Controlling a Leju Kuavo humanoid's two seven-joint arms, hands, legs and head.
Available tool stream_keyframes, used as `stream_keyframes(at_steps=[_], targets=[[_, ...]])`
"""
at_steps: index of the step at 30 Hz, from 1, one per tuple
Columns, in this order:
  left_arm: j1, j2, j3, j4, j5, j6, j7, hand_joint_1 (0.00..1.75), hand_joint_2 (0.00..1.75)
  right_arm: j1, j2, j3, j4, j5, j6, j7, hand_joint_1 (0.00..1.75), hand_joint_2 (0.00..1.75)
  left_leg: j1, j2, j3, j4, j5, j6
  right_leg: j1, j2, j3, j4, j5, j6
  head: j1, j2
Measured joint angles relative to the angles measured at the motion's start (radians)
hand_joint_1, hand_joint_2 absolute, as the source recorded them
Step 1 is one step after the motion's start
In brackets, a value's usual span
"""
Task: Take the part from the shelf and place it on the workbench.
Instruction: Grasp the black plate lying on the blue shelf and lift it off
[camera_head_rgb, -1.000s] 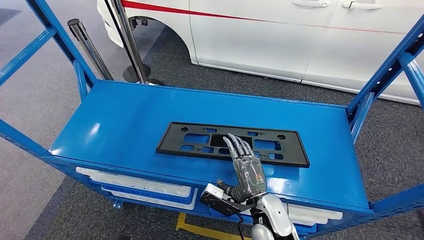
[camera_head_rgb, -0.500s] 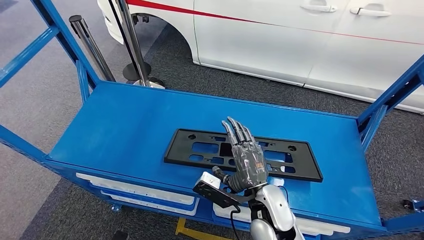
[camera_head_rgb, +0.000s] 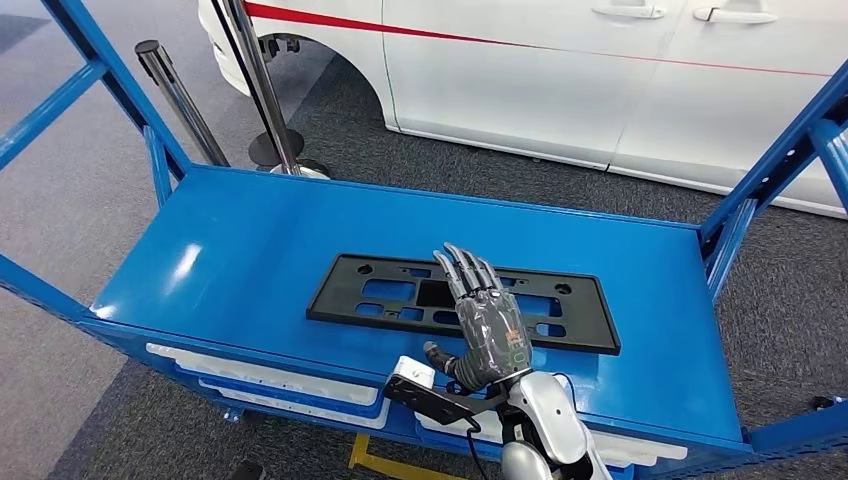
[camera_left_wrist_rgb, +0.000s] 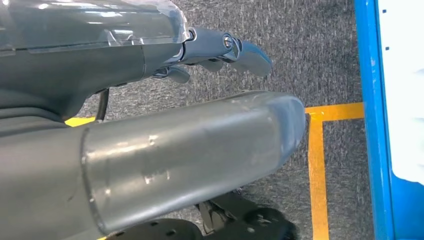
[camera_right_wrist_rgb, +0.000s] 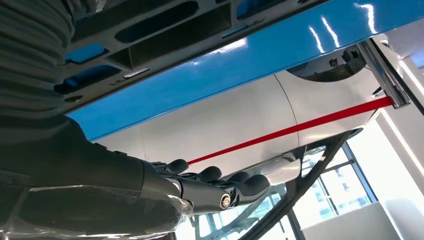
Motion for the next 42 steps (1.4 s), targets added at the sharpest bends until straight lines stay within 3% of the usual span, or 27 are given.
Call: stream_keyframes(at_steps=[2,4,7,8,10,12,13,14,15,17,19,21,24,27,28,29,30,31,33,35,38,40,42], targets=[[-0.002,0.0,-0.001,0.0,0.002,-0.001,0.0,0.0,0.0,0.001,0.0,0.0,0.0,-0.003,0.0,-0.001,0.0,1.75,-0.002,0.0,0.082,-0.141,0.053,0.008,0.001,0.001,-0.004,0.004,0.003,0.005,0.0,0.0],[-0.004,0.0,-0.003,-0.001,0.007,-0.001,-0.001,0.0,0.0,0.002,0.0,0.0,0.0,-0.006,0.0,-0.001,0.0,1.75,-0.006,0.0,0.125,-0.228,0.073,0.016,0.004,0.001,-0.006,0.004,0.009,0.015,0.0,0.0],[-0.002,0.0,-0.004,-0.002,0.013,-0.003,-0.001,0.0,0.0,0.005,-0.001,-0.001,0.0,-0.009,0.0,-0.003,0.0,1.75,-0.008,0.001,0.126,-0.243,0.085,0.031,0.002,0.002,-0.005,-0.003,0.019,0.035,0.0,0.0],[-0.002,-0.001,-0.005,-0.002,0.013,-0.004,-0.001,0.0,0.0,0.005,-0.001,-0.001,0.0,-0.009,0.001,-0.003,0.0,1.75,-0.006,0.002,0.126,-0.248,0.093,0.038,0.002,0.002,-0.008,0.005,0.011,0.04,0.001,0.0],[-0.003,-0.002,-0.007,-0.004,0.013,-0.004,0.0,0.0,0.0,0.006,-0.003,-0.001,0.0,-0.006,0.003,-0.003,0.0,1.75,-0.002,0.006,0.121,-0.255,0.107,0.05,0.001,0.003,-0.039,0.078,-0.045,0.047,0.002,0.0],[-0.003,-0.002,-0.008,-0.008,0.014,-0.004,0.0,0.0,0.0,0.009,-0.006,-0.001,0.002,-0.002,0.007,-0.002,0.0,1.75,-0.004,0.009,0.111,-0.254,0.113,0.056,0.0,0.003,-0.09,0.205,-0.116,0.052,0.002,0.0],[-0.002,-0.002,-0.008,-0.009,0.014,-0.005,0.001,0.0,0.0,0.011,-0.008,-0.001,0.004,0.0,0.008,-0.001,0.0,1.75,-0.005,0.01,0.107,-0.253,0.114,0.057,-0.001,0.003,-0.106,0.25,-0.132,0.053,0.002,0.0],[-0.002,-0.002,-0.008,-0.01,0.014,-0.005,0.001,0.0,0.0,0.013,-0.01,-0.001,0.006,0.002,0.008,-0.001,0.0,1.75,-0.006,0.01,0.105,-0.252,0.115,0.057,-0.001,0.002,-0.106,0.262,-0.128,0.053,0.002,0.0],[-0.002,-0.002,-0.009,-0.011,0.014,-0.006,0.002,0.0,0.0,0.014,-0.012,-0.001,0.008,0.006,0.011,0.001,0.0,1.75,-0.007,0.01,0.104,-0.25,0.114,0.056,0.0,0.003,-0.086,0.235,-0.107,0.051,0.002,0.0],[-0.001,-0.005,-0.011,-0.011,0.014,-0.007,0.005,0.0,0.0,0.015,-0.014,-0.001,0.01,0.027,0.024,0.006,0.0,1.75,-0.008,0.009,0.103,-0.245,0.112,0.052,0.003,0.003,-0.011,0.106,-0.049,0.04,0.002,0.0],[0.002,-0.012,-0.014,-0.013,0.013,-0.007,0.005,0.0,0.0,0.016,-0.015,-0.001,0.016,0.063,0.039,0.011,0.0,1.75,-0.01,0.008,0.099,-0.238,0.108,0.044,0.009,0.002,0.037,0.008,-0.024,0.027,0.001,0.0],[0.006,-0.017,-0.017,-0.017,0.012,-0.008,0.003,0.0,0.0,0.019,-0.016,-0.002,0.031,0.1,0.041,0.013,0.0,1.75,-0.01,0.009,0.094,-0.237,0.109,0.033,0.014,0.003,0.039,-0.01,-0.027,0.02,0.001,0.0],[0.007,-0.02,-0.021,-0.02,0.012,-0.006,0.001,0.0,0.0,0.023,-0.016,-0.016,0.083,0.132,-0.001,-0.006,0.0,1.75,-0.009,0.009,0.084,-0.216,0.089,0.019,0.004,0.0,0.044,-0.025,-0.018,0.004,0.001,0.0],[0.008,-0.021,-0.023,-0.02,0.012,-0.002,0.0,0.0,0.0,0.028,-0.014,-0.042,0.17,0.137,-0.064,-0.032,0.0,1.75,-0.004,0.008,0.009,-0.052,0.003,0.006,0.0,-0.004,0.046,-0.031,-0.015,-0.004,0.0,0.0],[0.009,-0.021,-0.023,-0.02,0.012,0.0,0.0,0.0,0.0,0.03,-0.014,-0.05,0.193,0.137,-0.071,-0.034,0.0,1.75,-0.002,0.008,-0.019,0.004,-0.015,0.002,0.0,-0.004,0.045,-0.029,-0.015,-0.004,0.0,0.0],[0.011,-0.021,-0.023,-0.02,0.012,0.001,0.0,0.0,0.0,0.033,-0.013,-0.058,0.214,0.136,-0.072,-0.035,0.0,1.75,0.0,0.008,-0.033,0.032,-0.016,-0.001,0.0,-0.004,0.044,-0.027,-0.015,-0.004,0.0,0.0],[0.012,-0.021,-0.023,-0.021,0.013,0.001,0.0,0.0,0.0,0.033,-0.012,-0.067,0.232,0.135,-0.07,-0.034,0.0,1.75,0.002,0.008,-0.03,0.023,0.003,-0.003,-0.001,-0.003,0.043,-0.026,-0.016,-0.003,0.0,0.0],[0.013,-0.021,-0.023,-0.021,0.014,0.002,0.001,0.0,0.0,0.032,-0.009,-0.076,0.247,0.134,-0.066,-0.032,0.0,1.75,0.003,0.008,-0.009,-0.025,0.037,-0.003,-0.001,-0.002,0.043,-0.023,-0.017,-0.002,0.0,0.0],[0.012,-0.021,-0.024,-0.023,0.015,0.001,0.001,0.0,0.0,0.023,0.002,-0.096,0.271,0.133,-0.057,-0.028,0.0,1.75,0.004,0.008,0.053,-0.162,0.099,0.0,0.001,0.0,0.042,-0.018,-0.019,0.004,0.0,0.0],[0.011,-0.021,-0.024,-0.024,0.015,0.0,0.001,0.0,0.0,0.014,0.012,-0.115,0.287,0.133,-0.051,-0.025,0.0,1.75,0.0,0.007,0.085,-0.234,0.117,0.008,0.004,0.002,0.04,-0.016,-0.018,0.015,0.001,0.0],[0.012,-0.023,-0.024,-0.024,0.015,0.0,0.002,0.0,0.0,0.01,0.018,-0.137,0.304,0.134,-0.051,-0.022,0.0,1.75,0.0,0.007,0.086,-0.244,0.124,0.028,0.004,0.003,0.039,-0.018,-0.015,0.033,0.001,0.0],[0.011,-0.024,-0.024,-0.024,0.015,-0.001,0.002,0.0,0.0,0.008,0.021,-0.152,0.312,0.137,-0.055,-0.014,0.0,1.75,0.004,0.009,0.085,-0.254,0.135,0.045,0.003,0.003,0.018,0.031,-0.053,0.041,0.002,0.0],[0.012,-0.024,-0.024,-0.025,0.015,-0.001,0.002,0.0,0.0,0.006,0.024,-0.167,0.322,0.141,-0.062,-0.007,0.0,1.75,0.003,0.011,0.079,-0.256,0.141,0.055,0.0,0.003,-0.036,0.153,-0.124,0.046,0.002,0.0]])
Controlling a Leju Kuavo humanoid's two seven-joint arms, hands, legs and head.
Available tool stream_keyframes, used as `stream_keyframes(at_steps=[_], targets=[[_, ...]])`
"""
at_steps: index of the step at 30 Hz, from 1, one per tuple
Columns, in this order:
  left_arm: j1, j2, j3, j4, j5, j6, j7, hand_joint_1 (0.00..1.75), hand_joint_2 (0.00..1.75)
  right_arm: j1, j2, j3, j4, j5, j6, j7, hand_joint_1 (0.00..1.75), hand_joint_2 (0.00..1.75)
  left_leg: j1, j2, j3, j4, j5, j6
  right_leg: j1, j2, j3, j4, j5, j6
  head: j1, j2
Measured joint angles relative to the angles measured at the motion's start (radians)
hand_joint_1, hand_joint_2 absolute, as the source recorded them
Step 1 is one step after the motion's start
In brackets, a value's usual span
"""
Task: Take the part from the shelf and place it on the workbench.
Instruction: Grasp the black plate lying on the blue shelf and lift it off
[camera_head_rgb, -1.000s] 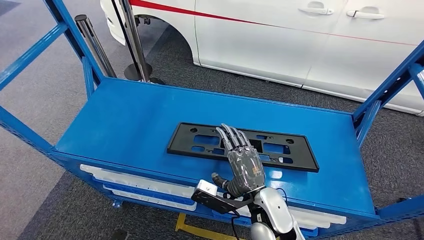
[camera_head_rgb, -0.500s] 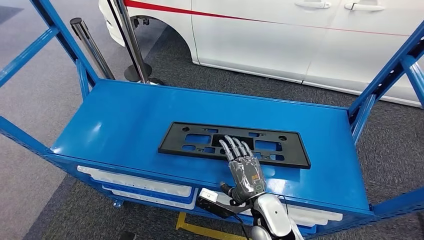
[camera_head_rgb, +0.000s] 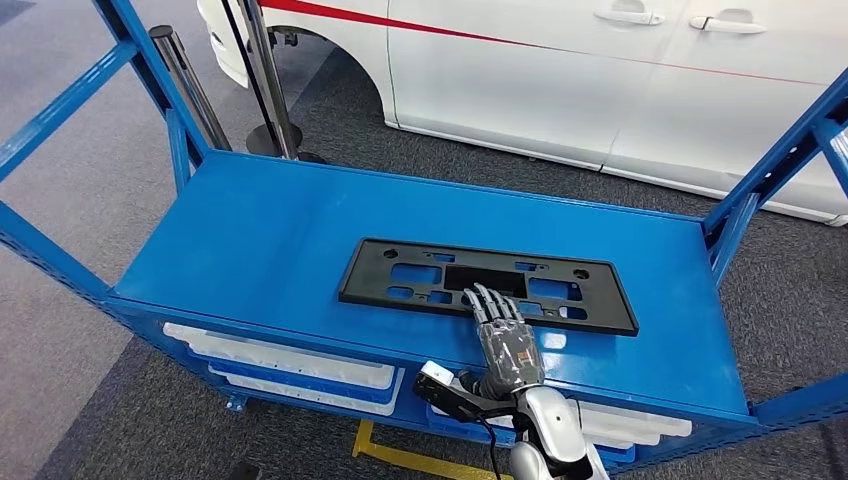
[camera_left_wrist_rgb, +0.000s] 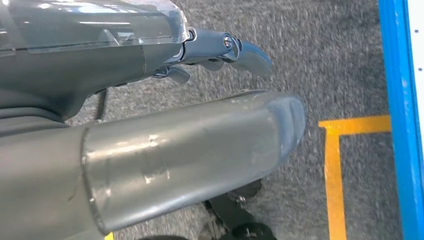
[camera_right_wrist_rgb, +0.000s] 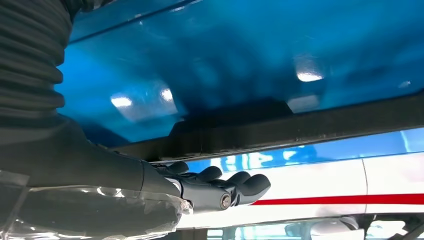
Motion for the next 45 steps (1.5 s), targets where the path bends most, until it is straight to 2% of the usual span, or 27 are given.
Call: stream_keyframes(at_steps=[1,2,3,5,7,8,12,14,16,17,18,19,21,23,26,28,29,31,32,33,34,36,38,39,42,44,45], targets=[[0.001,0.0,0.0,0.0,0.0,0.0,0.0,0.0,0.0,-0.001,0.002,-0.006,0.005,0.001,-0.003,0.002,0.0,1.75,-0.001,0.0,-0.003,0.0,0.001,0.001,-0.001,0.0,-0.025,0.06,-0.026,0.002,0.0,0.0],[0.002,0.0,0.0,0.0,0.0,0.0,0.0,0.0,0.0,-0.003,0.004,-0.011,0.01,0.001,-0.005,0.004,0.0,1.75,-0.001,0.0,-0.005,0.001,0.002,0.001,-0.002,0.0,-0.038,0.095,-0.034,0.004,0.0,0.0],[0.003,0.0,0.0,0.0,-0.001,0.0,0.0,0.0,0.0,-0.006,0.007,-0.013,0.013,0.001,-0.006,0.005,0.0,1.75,-0.002,0.0,-0.006,0.002,0.003,0.0,-0.003,0.0,-0.033,0.093,-0.023,0.004,0.0,0.0],[0.004,-0.001,-0.001,0.0,-0.002,0.0,0.0,0.0,0.0,-0.016,0.017,-0.016,0.019,0.0,-0.006,0.007,0.0,1.75,-0.001,-0.001,-0.007,0.008,0.003,-0.003,-0.004,-0.001,0.028,-0.012,0.037,0.001,0.0,0.0],[0.003,-0.001,-0.002,0.0,-0.002,0.0,0.0,0.0,0.0,-0.026,0.029,-0.016,0.021,-0.008,-0.003,0.007,0.0,1.75,-0.006,-0.002,-0.013,0.019,0.0,-0.013,-0.001,-0.001,0.089,-0.129,0.075,-0.007,0.0,0.0],[0.003,-0.001,-0.002,0.0,-0.003,0.001,0.0,0.0,0.0,-0.031,0.036,-0.016,0.021,-0.014,-0.002,0.007,0.0,1.75,-0.007,-0.002,-0.017,0.022,0.0,-0.019,0.001,0.0,0.1,-0.157,0.08,-0.011,-0.001,0.0],[0.003,0.001,-0.002,0.0,-0.003,0.003,0.0,0.0,0.0,-0.052,0.05,-0.016,0.019,-0.025,0.004,0.011,0.0,1.75,-0.003,-0.002,-0.027,0.035,-0.007,-0.043,0.001,-0.001,0.098,-0.172,0.088,-0.034,-0.001,0.0],[0.004,0.002,-0.003,0.001,-0.003,0.003,0.0,0.0,0.0,-0.058,0.056,-0.016,0.018,-0.027,0.006,0.011,0.0,1.75,0.0,-0.003,-0.06,0.11,-0.057,-0.053,-0.002,-0.004,0.098,-0.178,0.094,-0.044,-0.002,0.0],[0.004,0.003,-0.003,0.002,-0.003,0.003,0.0,0.0,0.0,-0.06,0.06,-0.016,0.017,-0.037,0.012,0.014,0.0,1.75,0.002,-0.003,-0.115,0.235,-0.119,-0.061,-0.001,-0.005,0.095,-0.178,0.095,-0.047,-0.002,0.0],[0.004,0.005,-0.003,0.003,-0.003,0.003,0.0,0.0,0.0,-0.062,0.061,-0.015,0.014,-0.047,0.02,0.018,0.0,1.75,0.002,-0.003,-0.135,0.279,-0.132,-0.064,0.0,-0.006,0.093,-0.177,0.095,-0.047,-0.002,0.0],[0.003,0.008,-0.003,0.004,-0.003,0.003,0.0,0.0,0.0,-0.065,0.062,-0.012,0.008,-0.058,0.03,0.025,0.0,1.75,0.003,-0.003,-0.138,0.289,-0.124,-0.066,0.0,-0.005,0.093,-0.175,0.095,-0.047,-0.002,0.0],[0.002,0.011,-0.004,0.005,-0.002,0.003,0.0,0.0,0.0,-0.069,0.062,-0.008,-0.001,-0.069,0.039,0.032,0.0,1.75,0.003,-0.003,-0.123,0.259,-0.098,-0.066,0.0,-0.005,0.093,-0.173,0.094,-0.046,-0.002,0.0],[0.0,0.018,-0.006,0.007,-0.002,0.003,0.0,0.0,0.0,-0.078,0.064,0.002,-0.02,-0.085,0.051,0.042,0.0,1.75,0.003,-0.003,-0.059,0.129,-0.032,-0.06,0.0,-0.003,0.094,-0.17,0.091,-0.042,-0.002,0.0],[-0.003,0.021,-0.007,0.009,-0.002,0.003,0.0,0.0,0.0,-0.086,0.066,0.007,-0.034,-0.093,0.055,0.047,0.0,1.75,-0.001,-0.004,-0.017,0.038,-0.006,-0.051,0.004,-0.002,0.092,-0.167,0.09,-0.034,-0.002,0.0],[-0.003,0.023,-0.008,0.015,0.0,0.004,0.0,0.0,0.0,-0.09,0.067,0.014,-0.042,-0.098,0.057,0.049,0.0,1.75,-0.004,-0.007,-0.014,0.02,-0.005,-0.035,0.005,-0.002,0.089,-0.17,0.092,-0.019,-0.001,0.0],[-0.004,0.024,-0.009,0.02,0.001,0.005,0.0,0.0,0.0,-0.092,0.066,0.018,-0.043,-0.095,0.059,0.052,0.0,1.75,0.0,-0.005,-0.012,0.012,0.001,-0.022,0.005,-0.001,0.079,-0.145,0.07,-0.01,-0.001,0.0],[-0.006,0.025,-0.01,0.023,0.001,0.006,0.0,0.0,0.0,-0.093,0.065,0.02,-0.043,-0.091,0.06,0.056,0.0,1.75,0.002,-0.004,-0.012,0.008,0.004,-0.016,0.004,-0.001,0.06,-0.105,0.045,-0.007,0.0,0.0],[-0.009,0.027,-0.011,0.028,0.002,0.008,0.0,0.0,0.0,-0.094,0.06,0.024,-0.041,-0.082,0.063,0.061,0.0,1.75,0.0,-0.004,-0.013,0.008,0.005,-0.009,0.003,-0.001,0.001,0.02,-0.016,-0.003,0.0,0.0],[-0.01,0.029,-0.012,0.03,0.003,0.009,0.0,0.0,0.0,-0.094,0.057,0.025,-0.039,-0.079,0.063,0.064,0.0,1.75,0.0,-0.004,-0.014,0.008,0.004,-0.008,0.002,-0.001,-0.026,0.074,-0.033,-0.002,0.0,0.0],[-0.01,0.03,-0.013,0.032,0.004,0.009,0.0,0.0,0.0,-0.094,0.054,0.026,-0.037,-0.077,0.064,0.065,0.0,1.75,-0.001,-0.004,-0.014,0.009,0.004,-0.007,0.001,-0.001,-0.04,0.099,-0.032,-0.001,0.0,0.0],[-0.01,0.031,-0.014,0.034,0.005,0.009,0.0,0.0,0.0,-0.094,0.051,0.026,-0.035,-0.073,0.065,0.067,0.0,1.75,-0.001,-0.005,-0.014,0.01,0.003,-0.008,0.001,-0.001,-0.035,0.086,-0.011,-0.002,0.0,0.0],[-0.011,0.031,-0.016,0.038,0.005,0.009,0.0,0.0,0.0,-0.1,0.048,0.029,-0.031,-0.053,0.071,0.074,0.0,1.75,-0.001,-0.006,-0.013,0.015,0.0,-0.011,0.0,-0.001,0.016,-0.029,0.06,-0.008,0.0,0.0],[-0.014,0.031,-0.02,0.039,0.005,0.009,0.0,0.0,0.0,-0.108,0.045,0.033,-0.025,-0.019,0.08,0.08,0.0,1.75,-0.005,-0.007,-0.018,0.022,-0.004,-0.019,0.004,-0.001,0.062,-0.133,0.097,-0.015,-0.001,0.0],[-0.015,0.031,-0.022,0.04,0.006,0.009,0.0,0.0,0.0,-0.111,0.043,0.035,-0.021,0.0,0.083,0.083,0.0,1.75,-0.006,-0.007,-0.02,0.024,-0.005,-0.024,0.005,-0.001,0.07,-0.155,0.098,-0.018,-0.001,0.0],[-0.018,0.033,-0.024,0.04,0.009,0.009,0.0,0.0,0.0,-0.114,0.036,0.039,-0.001,0.055,0.091,0.088,0.0,1.75,-0.005,-0.007,-0.021,0.024,-0.007,-0.041,0.006,0.002,0.072,-0.166,0.1,-0.031,-0.002,0.0],[-0.018,0.034,-0.025,0.04,0.013,0.009,0.0,0.0,0.0,-0.118,0.032,0.044,0.019,0.09,0.1,0.09,0.0,1.75,-0.002,-0.007,-0.038,0.067,-0.037,-0.052,0.001,0.0,0.076,-0.174,0.105,-0.043,-0.002,0.0],[-0.017,0.035,-0.025,0.04,0.015,0.009,0.0,0.0,0.0,-0.121,0.03,0.046,0.033,0.106,0.102,0.093,0.0,1.75,-0.001,-0.007,-0.06,0.117,-0.066,-0.056,0.001,-0.001,0.077,-0.175,0.106,-0.047,-0.002,0.0]])
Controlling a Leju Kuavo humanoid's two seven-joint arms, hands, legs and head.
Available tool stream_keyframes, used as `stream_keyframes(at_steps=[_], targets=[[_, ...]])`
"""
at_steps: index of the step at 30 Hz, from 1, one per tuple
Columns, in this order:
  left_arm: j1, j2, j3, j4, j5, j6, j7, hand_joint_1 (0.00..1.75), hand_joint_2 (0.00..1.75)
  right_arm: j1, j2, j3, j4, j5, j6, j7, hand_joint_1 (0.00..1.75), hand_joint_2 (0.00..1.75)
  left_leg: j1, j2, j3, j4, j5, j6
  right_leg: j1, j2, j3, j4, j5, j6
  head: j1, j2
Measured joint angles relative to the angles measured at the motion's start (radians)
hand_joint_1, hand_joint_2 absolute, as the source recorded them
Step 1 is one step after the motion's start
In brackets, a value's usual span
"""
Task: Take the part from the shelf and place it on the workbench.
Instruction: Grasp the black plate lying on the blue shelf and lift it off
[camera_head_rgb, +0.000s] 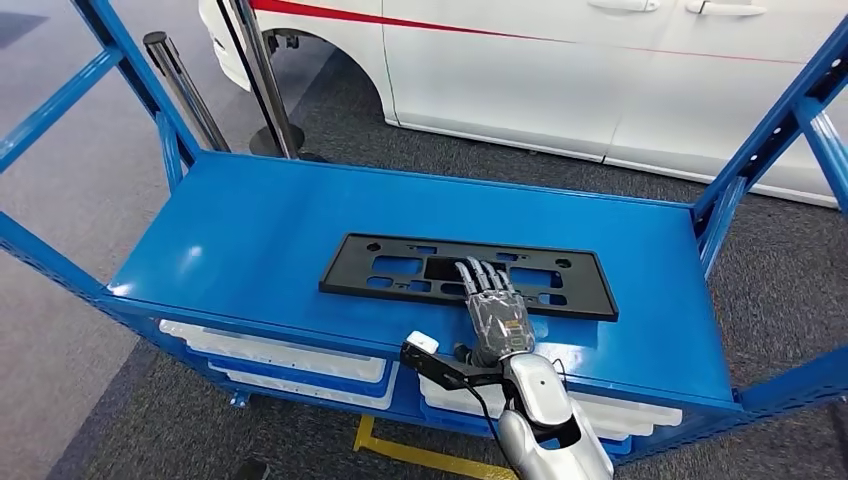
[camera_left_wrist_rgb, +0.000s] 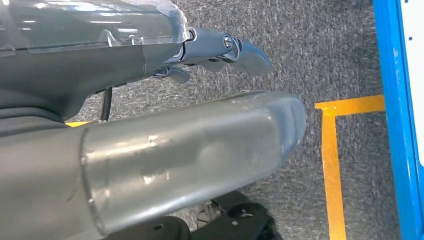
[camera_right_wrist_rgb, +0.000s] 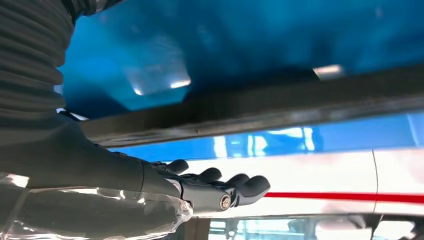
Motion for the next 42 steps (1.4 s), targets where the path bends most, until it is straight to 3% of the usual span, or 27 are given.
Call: stream_keyframes(at_steps=[2,4,5,7,9,12,14,17,18,19,20,22,24,27,29,32,33,34,35,38,40,42], targets=[[0.004,0.0,0.0,0.0,0.002,0.0,-0.001,0.0,0.0,-0.004,-0.003,0.003,0.028,0.023,-0.005,0.005,0.0,1.75,0.001,0.0,-0.059,0.126,-0.056,-0.007,0.001,0.0,0.0,0.0,0.0,-0.004,0.0,0.0],[0.01,0.0,0.0,0.0,0.002,0.001,-0.001,0.0,0.0,-0.009,-0.005,0.003,0.048,0.032,-0.015,0.01,0.0,1.75,0.002,0.0,-0.08,0.172,-0.055,-0.009,0.002,0.001,0.001,0.001,-0.001,-0.004,0.0,0.0],[0.011,0.0,0.0,0.0,0.002,0.001,-0.002,0.0,0.0,-0.013,-0.005,0.003,0.056,0.035,-0.023,0.013,0.0,1.75,0.002,0.0,-0.063,0.138,-0.028,-0.007,0.003,0.002,0.004,0.002,-0.002,-0.004,0.0,0.0],[0.009,0.0,-0.002,0.0,0.002,0.001,-0.002,0.0,0.0,-0.02,-0.005,0.002,0.07,0.041,-0.053,0.022,0.0,1.75,0.0,0.0,0.005,0.003,0.035,0.002,0.004,0.002,0.008,0.002,-0.004,-0.001,0.0,0.0],[0.005,0.001,-0.004,0.0,0.002,0.0,-0.002,0.0,0.0,-0.028,-0.005,-0.002,0.08,0.045,-0.081,0.033,0.0,1.75,-0.005,-0.001,0.05,-0.091,0.062,0.013,0.007,0.002,0.009,0.003,-0.004,0.007,0.0,0.0],[0.005,0.0,-0.009,0.0,0.002,0.0,-0.004,0.0,0.0,-0.035,-0.004,-0.011,0.092,0.047,-0.104,0.042,0.0,1.75,-0.007,-0.001,0.054,-0.108,0.067,0.027,0.007,0.002,0.008,0.001,-0.002,0.023,0.0,0.0],[0.007,0.0,-0.012,0.001,0.003,0.001,-0.006,0.0,0.0,-0.038,-0.003,-0.019,0.097,0.048,-0.122,0.043,0.0,1.75,-0.001,0.001,0.056,-0.119,0.076,0.04,0.007,0.001,-0.005,0.032,-0.028,0.034,0.001,0.0],[0.012,0.0,-0.014,0.004,0.004,0.005,-0.012,0.0,0.0,-0.04,-0.002,-0.027,0.105,0.047,-0.145,0.043,0.0,1.75,0.001,0.003,0.053,-0.124,0.08,0.049,0.004,0.001,-0.085,0.207,-0.122,0.044,0.002,0.0],[0.016,0.0,-0.014,0.004,0.004,0.006,-0.013,0.0,0.0,-0.039,-0.002,-0.029,0.108,0.047,-0.148,0.043,0.0,1.75,0.0,0.003,0.052,-0.123,0.08,0.049,0.003,0.001,-0.109,0.258,-0.138,0.046,0.002,0.0],[0.019,0.001,-0.014,0.005,0.004,0.008,-0.014,0.0,0.0,-0.039,-0.002,-0.031,0.111,0.047,-0.149,0.043,0.0,1.75,0.0,0.003,0.052,-0.122,0.08,0.049,0.002,0.001,-0.118,0.276,-0.134,0.047,0.002,0.0],[0.022,0.001,-0.014,0.006,0.004,0.008,-0.014,0.0,0.0,-0.039,-0.002,-0.032,0.113,0.047,-0.15,0.043,0.0,1.75,0.0,0.002,0.052,-0.12,0.079,0.047,0.001,0.001,-0.108,0.255,-0.111,0.047,0.002,0.0],[0.025,0.0,-0.015,0.007,0.004,0.009,-0.014,0.0,0.0,-0.041,-0.001,-0.033,0.114,0.047,-0.153,0.044,0.0,1.75,0.0,0.0,0.053,-0.114,0.074,0.042,-0.002,0.0,-0.048,0.13,-0.043,0.044,0.002,0.0],[0.027,0.0,-0.015,0.008,0.004,0.009,-0.016,0.0,0.0,-0.043,0.002,-0.035,0.113,0.046,-0.157,0.047,0.0,1.75,-0.003,-0.002,0.048,-0.104,0.068,0.032,0.0,0.001,-0.004,0.03,-0.01,0.037,0.001,0.0],[0.033,0.0,-0.015,0.008,0.004,0.006,-0.022,0.0,0.0,-0.044,0.004,-0.04,0.11,0.048,-0.161,0.058,0.0,1.75,-0.004,-0.002,0.043,-0.101,0.065,0.016,0.004,0.005,0.0,0.011,-0.011,0.021,0.0,0.0],[0.037,-0.001,-0.015,0.008,0.003,0.002,-0.026,0.0,0.0,-0.046,0.004,-0.046,0.106,0.054,-0.161,0.072,0.0,1.75,-0.001,-0.001,0.034,-0.076,0.045,0.007,0.001,0.004,0.002,0.007,-0.008,0.009,0.0,0.0],[0.043,-0.006,-0.015,0.006,0.002,-0.009,-0.031,0.0,0.0,-0.043,0.004,-0.057,0.102,0.067,-0.162,0.089,0.0,1.75,0.001,-0.001,-0.041,0.093,-0.044,-0.003,0.001,0.0,0.005,0.004,-0.008,-0.003,0.0,0.0],[0.046,-0.008,-0.015,0.005,0.001,-0.011,-0.031,0.0,0.0,-0.041,0.004,-0.061,0.102,0.07,-0.162,0.092,0.0,1.75,0.002,-0.001,-0.068,0.151,-0.063,-0.005,0.003,0.0,0.005,0.005,-0.009,-0.004,0.0,0.0],[0.049,-0.009,-0.015,0.003,0.001,-0.013,-0.031,0.0,0.0,-0.04,0.004,-0.064,0.102,0.071,-0.162,0.094,0.0,1.75,0.002,-0.001,-0.083,0.179,-0.063,-0.004,0.004,0.0,0.006,0.005,-0.009,-0.005,0.0,0.0],[0.052,-0.01,-0.014,0.001,0.0,-0.014,-0.031,0.0,0.0,-0.039,0.004,-0.067,0.102,0.073,-0.163,0.095,0.0,1.75,0.001,-0.001,-0.079,0.169,-0.045,-0.002,0.005,0.001,0.007,0.006,-0.01,-0.005,0.0,0.0],[0.054,-0.011,-0.013,-0.004,0.0,-0.016,-0.032,0.0,0.0,-0.039,0.004,-0.073,0.102,0.082,-0.166,0.105,0.0,1.75,-0.004,-0.001,0.004,-0.016,0.054,0.016,0.01,0.004,0.014,0.007,-0.014,-0.003,0.0,0.0],[0.053,-0.012,-0.013,-0.005,-0.001,-0.017,-0.032,0.0,0.0,-0.038,0.004,-0.075,0.102,0.086,-0.169,0.111,0.0,1.75,-0.01,-0.001,0.036,-0.088,0.071,0.027,0.011,0.004,0.01,0.008,-0.015,0.005,0.0,0.0],[0.054,-0.013,-0.012,-0.006,-0.001,-0.017,-0.032,0.0,0.0,-0.038,0.004,-0.076,0.102,0.087,-0.171,0.114,0.0,1.75,-0.012,-0.002,0.039,-0.1,0.069,0.032,0.01,0.005,0.009,0.005,-0.013,0.017,0.0,0.0]])
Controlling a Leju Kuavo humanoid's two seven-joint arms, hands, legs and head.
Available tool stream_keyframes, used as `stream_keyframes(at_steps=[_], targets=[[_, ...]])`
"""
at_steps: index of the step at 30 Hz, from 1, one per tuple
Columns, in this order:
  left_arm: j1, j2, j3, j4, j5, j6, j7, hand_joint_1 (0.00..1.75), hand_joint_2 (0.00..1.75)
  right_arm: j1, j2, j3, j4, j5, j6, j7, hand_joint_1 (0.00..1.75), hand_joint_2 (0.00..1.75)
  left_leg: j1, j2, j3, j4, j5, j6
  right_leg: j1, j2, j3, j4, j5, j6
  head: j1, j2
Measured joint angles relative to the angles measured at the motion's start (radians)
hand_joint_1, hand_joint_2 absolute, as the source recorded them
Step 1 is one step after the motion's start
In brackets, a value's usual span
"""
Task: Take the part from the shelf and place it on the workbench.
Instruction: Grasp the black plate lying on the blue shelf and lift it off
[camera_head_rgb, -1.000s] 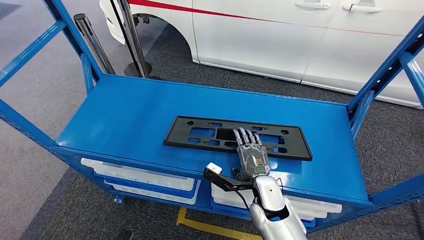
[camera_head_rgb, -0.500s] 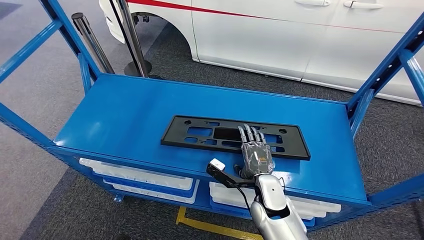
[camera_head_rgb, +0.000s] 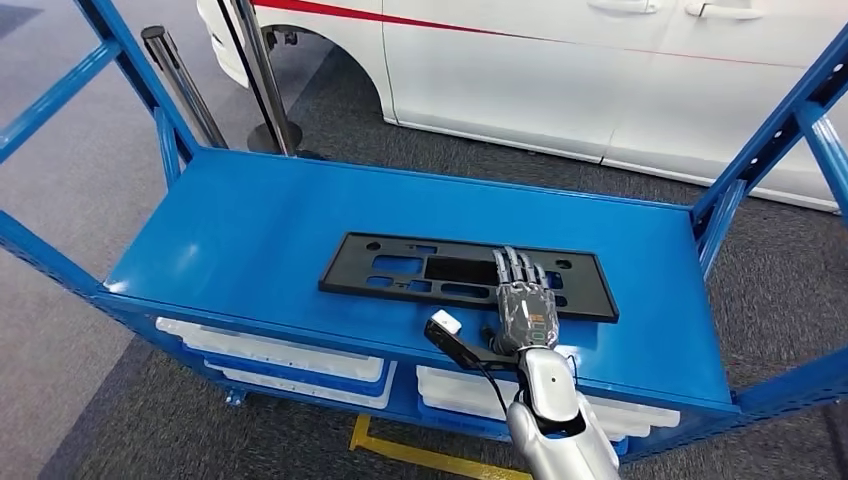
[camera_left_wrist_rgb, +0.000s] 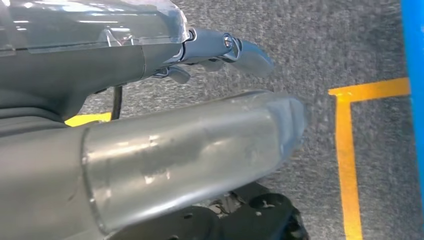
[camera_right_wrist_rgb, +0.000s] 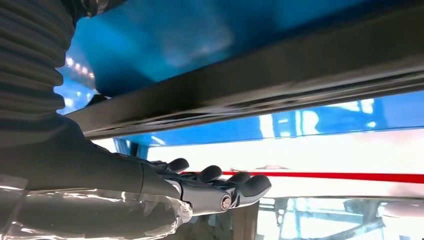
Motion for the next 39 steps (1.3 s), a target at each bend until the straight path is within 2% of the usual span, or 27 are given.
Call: stream_keyframes(at_steps=[2,3,4,6,7,8,9,11,12,13,16,17,19,21,22,23,24,26,28,31,33,34,36,37,38,39], targets=[[0.001,-0.002,0.001,0.0,0.0,-0.001,0.0,0.0,0.0,0.0,0.0,-0.003,0.0,0.001,-0.001,0.001,0.0,1.75,0.005,0.002,0.006,-0.013,0.007,0.008,-0.001,-0.001,-0.003,0.014,-0.014,0.012,0.001,0.0],[0.001,-0.003,0.001,0.0,0.0,-0.001,0.0,0.0,0.0,0.0,0.0,-0.004,0.0,0.001,-0.001,0.001,0.0,1.75,0.007,0.003,0.009,-0.019,0.01,0.013,-0.001,-0.001,-0.016,0.045,-0.036,0.016,0.001,0.0],[0.0,-0.004,0.001,0.0,0.0,-0.001,0.0,0.0,0.0,0.002,0.0,-0.006,0.0,0.001,-0.001,0.003,0.37,1.75,0.008,0.005,0.01,-0.022,0.012,0.017,-0.004,-0.001,-0.04,0.099,-0.067,0.02,0.001,0.0],[0.0,-0.004,0.003,0.0,0.0,-0.001,0.0,0.0,0.0,0.007,-0.001,-0.009,0.002,0.003,0.003,0.008,1.23,1.75,0.008,0.005,0.008,-0.022,0.012,0.02,-0.007,-0.001,-0.102,0.225,-0.125,0.026,0.001,0.0],[0.0,-0.004,0.004,0.0,0.0,-0.001,0.0,0.0,0.0,0.01,-0.001,-0.012,0.004,0.004,0.006,0.01,1.67,1.75,0.008,0.006,0.007,-0.021,0.011,0.02,-0.01,-0.001,-0.121,0.263,-0.133,0.029,0.001,0.0],[0.001,-0.005,0.005,0.0,0.0,-0.001,0.0,0.0,0.0,0.013,-0.001,-0.015,0.006,0.004,0.009,0.011,1.74,1.75,0.008,0.005,0.007,-0.019,0.011,0.02,-0.013,-0.002,-0.123,0.265,-0.12,0.031,0.001,0.0],[0.001,-0.006,0.006,0.0,0.0,-0.001,0.0,0.0,0.0,0.014,-0.001,-0.018,0.009,0.005,0.011,0.011,1.74,1.75,0.009,0.005,0.008,-0.017,0.009,0.018,-0.016,-0.002,-0.106,0.228,-0.089,0.033,0.001,0.0],[0.0,-0.009,0.008,0.0,-0.001,-0.001,0.0,0.0,0.0,0.013,-0.001,-0.022,0.013,0.002,0.013,0.01,1.74,1.75,0.008,0.003,0.007,-0.007,0.003,0.011,-0.019,-0.004,-0.043,0.097,-0.024,0.033,0.001,0.0],[0.0,-0.01,0.009,0.0,-0.002,-0.001,0.0,0.0,0.0,0.012,-0.001,-0.023,0.016,0.0,0.013,0.008,1.73,1.75,0.006,0.003,0.005,-0.002,0.0,0.005,-0.019,-0.004,-0.02,0.047,-0.006,0.03,0.001,0.0],[0.0,-0.011,0.01,0.0,-0.002,-0.001,0.0,0.0,0.0,0.011,-0.001,-0.024,0.018,-0.002,0.013,0.006,1.73,1.75,0.005,0.002,0.002,0.002,-0.002,0.0,-0.017,-0.003,-0.009,0.019,-0.001,0.026,0.001,0.0],[-0.001,-0.011,0.015,0.0,-0.003,0.0,0.0,0.0,0.0,0.006,0.001,-0.024,0.023,-0.004,0.011,0.0,1.7,1.75,0.008,0.003,0.001,0.005,-0.005,-0.017,-0.013,-0.001,-0.007,0.008,0.0,0.007,0.0,0.0],[-0.001,-0.012,0.015,0.0,-0.003,0.0,0.0,0.0,0.0,0.003,0.003,-0.024,0.024,-0.004,0.01,-0.001,1.69,1.75,0.01,0.003,-0.002,0.014,-0.014,-0.022,-0.015,-0.002,-0.004,0.004,0.001,0.0,0.0,0.0],[0.0,-0.013,0.016,0.0,-0.003,0.001,0.0,0.0,0.0,-0.002,0.006,-0.024,0.026,-0.004,0.011,-0.001,1.66,1.75,0.012,0.003,-0.033,0.09,-0.063,-0.031,-0.018,-0.006,0.001,-0.002,0.004,-0.01,0.0,0.0],[0.001,-0.013,0.016,0.0,-0.004,0.001,0.0,0.0,0.0,-0.004,0.007,-0.024,0.03,-0.004,0.015,-0.001,1.64,1.75,0.014,0.003,-0.092,0.22,-0.123,-0.038,-0.017,-0.008,0.001,-0.002,0.004,-0.014,0.0,0.0],[0.003,-0.013,0.017,0.0,-0.004,0.001,0.0,0.0,0.0,-0.004,0.007,-0.024,0.032,-0.004,0.017,-0.001,1.62,1.75,0.014,0.003,-0.113,0.266,-0.134,-0.04,-0.016,-0.009,0.002,-0.002,0.003,-0.015,0.0,0.0],[0.004,-0.013,0.017,0.0,-0.004,0.001,0.0,0.0,0.0,-0.004,0.007,-0.024,0.034,-0.004,0.019,-0.001,1.61,1.75,0.014,0.003,-0.118,0.277,-0.127,-0.04,-0.015,-0.008,0.003,-0.001,0.003,-0.015,0.0,0.0],[0.004,-0.013,0.017,0.0,-0.004,0.001,0.0,0.0,0.0,-0.004,0.007,-0.024,0.036,-0.004,0.021,-0.002,1.59,1.75,0.014,0.003,-0.105,0.249,-0.101,-0.039,-0.015,-0.007,0.004,-0.001,0.002,-0.015,0.0,0.0],[0.004,-0.013,0.018,0.0,-0.005,0.001,0.0,0.0,0.0,-0.005,0.007,-0.024,0.036,-0.004,0.026,-0.002,1.56,1.75,0.014,0.003,-0.041,0.116,-0.035,-0.033,-0.014,-0.006,0.009,-0.001,0.0,-0.012,0.0,0.0],[0.003,-0.014,0.019,0.0,-0.005,0.0,-0.001,0.0,0.0,-0.005,0.007,-0.024,0.036,-0.002,0.034,-0.002,1.55,1.75,0.01,0.002,0.006,0.018,-0.007,-0.025,-0.01,-0.004,0.009,0.0,-0.001,-0.003,0.0,0.0],[0.004,-0.017,0.022,0.0,-0.006,-0.003,-0.001,0.0,0.0,-0.005,0.007,-0.025,0.033,-0.001,0.044,-0.002,1.55,1.75,0.008,0.002,0.013,-0.003,-0.005,-0.009,-0.01,-0.003,0.007,-0.002,0.001,0.014,0.0,0.0],[0.004,-0.02,0.023,0.0,-0.006,-0.004,-0.002,0.0,0.0,-0.005,0.006,-0.027,0.031,-0.001,0.045,-0.002,1.56,1.75,0.012,0.006,0.016,-0.014,0.003,0.006,-0.01,-0.003,-0.003,0.025,-0.022,0.024,0.001,0.0],[0.003,-0.021,0.023,0.0,-0.006,-0.004,-0.002,0.0,0.0,-0.004,0.006,-0.027,0.031,-0.001,0.046,-0.002,1.57,1.75,0.014,0.007,0.017,-0.018,0.006,0.012,-0.011,-0.003,-0.023,0.069,-0.05,0.027,0.001,0.0],[0.003,-0.021,0.023,0.0,-0.006,-0.004,-0.002,0.0,0.0,-0.002,0.005,-0.028,0.031,-0.001,0.046,-0.002,1.62,1.75,0.012,0.009,0.013,-0.018,0.007,0.018,-0.012,-0.003,-0.083,0.195,-0.115,0.03,0.002,0.0],[0.003,-0.021,0.023,0.0,-0.006,-0.004,-0.002,0.0,0.0,0.0,0.005,-0.028,0.031,-0.001,0.046,-0.002,1.67,1.75,0.011,0.009,0.012,-0.017,0.007,0.018,-0.012,-0.003,-0.108,0.248,-0.133,0.031,0.002,0.0],[0.004,-0.021,0.024,0.0,-0.006,-0.004,-0.002,0.0,0.0,0.0,0.004,-0.028,0.032,-0.001,0.048,-0.002,1.7,1.75,0.011,0.009,0.012,-0.017,0.007,0.018,-0.012,-0.003,-0.117,0.268,-0.13,0.032,0.002,0.0],[0.004,-0.022,0.024,0.0,-0.007,-0.005,-0.002,0.0,0.0,0.001,0.004,-0.028,0.032,0.0,0.05,-0.003,1.73,1.75,0.011,0.008,0.012,-0.015,0.006,0.017,-0.012,-0.004,-0.108,0.249,-0.108,0.031,0.002,0.0]])
